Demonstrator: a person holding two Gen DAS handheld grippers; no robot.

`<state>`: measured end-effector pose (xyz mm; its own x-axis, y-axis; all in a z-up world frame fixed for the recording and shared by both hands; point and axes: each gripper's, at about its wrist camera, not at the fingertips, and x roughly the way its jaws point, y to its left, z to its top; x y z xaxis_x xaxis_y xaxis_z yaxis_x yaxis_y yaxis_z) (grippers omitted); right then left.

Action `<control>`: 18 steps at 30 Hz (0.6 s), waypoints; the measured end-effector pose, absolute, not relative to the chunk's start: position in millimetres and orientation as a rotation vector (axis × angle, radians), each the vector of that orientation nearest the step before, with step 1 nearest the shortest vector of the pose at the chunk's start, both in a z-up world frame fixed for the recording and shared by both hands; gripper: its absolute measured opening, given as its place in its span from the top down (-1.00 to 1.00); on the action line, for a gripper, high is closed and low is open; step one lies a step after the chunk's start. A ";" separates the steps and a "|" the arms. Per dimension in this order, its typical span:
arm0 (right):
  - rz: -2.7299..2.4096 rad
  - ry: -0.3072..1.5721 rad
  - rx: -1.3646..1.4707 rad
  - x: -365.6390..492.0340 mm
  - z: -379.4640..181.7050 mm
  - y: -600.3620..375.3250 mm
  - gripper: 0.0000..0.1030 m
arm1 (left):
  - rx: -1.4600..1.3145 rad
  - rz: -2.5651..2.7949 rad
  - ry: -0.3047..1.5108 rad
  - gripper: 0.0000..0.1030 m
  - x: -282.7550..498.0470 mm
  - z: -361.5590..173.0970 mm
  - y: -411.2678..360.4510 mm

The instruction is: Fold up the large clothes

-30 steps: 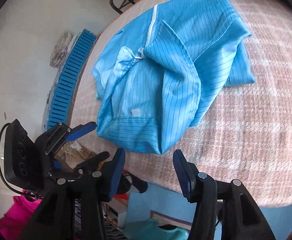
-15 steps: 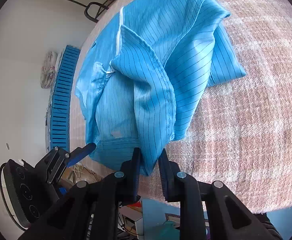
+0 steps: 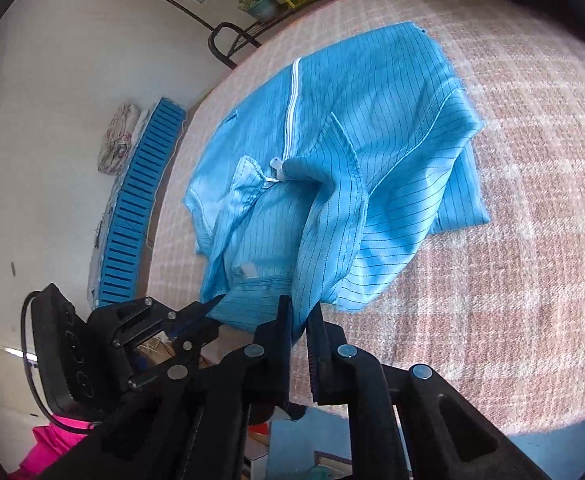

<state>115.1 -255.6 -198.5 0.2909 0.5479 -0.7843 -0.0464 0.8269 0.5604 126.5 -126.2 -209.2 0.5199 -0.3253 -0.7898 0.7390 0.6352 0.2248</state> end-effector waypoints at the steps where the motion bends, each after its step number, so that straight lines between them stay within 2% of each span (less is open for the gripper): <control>1: 0.405 1.216 0.427 113.6 -199.0 -253.7 0.92 | 0.607 -0.689 0.795 0.95 126.0 -212.8 -126.6; 4: 0.392 1.234 0.383 107.9 -206.2 -249.9 0.92 | 0.641 -0.687 0.812 0.94 122.6 -224.0 -128.4; 6: 0.395 1.263 0.376 105.8 -210.5 -252.1 0.65 | 0.662 -0.684 0.819 0.94 119.1 -227.6 -129.0; 8: 0.406 1.277 0.357 101.3 -208.5 -255.4 0.47 | 0.640 -0.690 0.833 0.82 119.3 -223.9 -124.8; 9: 0.411 1.267 0.351 97.8 -204.6 -259.6 0.46 | 0.611 -0.695 0.839 0.63 120.0 -219.8 -120.6; 10: 0.418 1.257 0.349 94.3 -199.6 -264.9 0.45 | 0.576 -0.693 0.845 0.35 120.7 -214.4 -115.2; 12: 0.439 1.215 0.367 89.0 -185.3 -279.0 0.43 | 0.487 -0.705 0.844 0.10 119.8 -199.9 -101.2; 18: 0.330 1.010 0.365 105.4 -145.7 -316.8 0.38 | 0.191 -0.648 0.860 0.10 152.0 -159.3 -51.0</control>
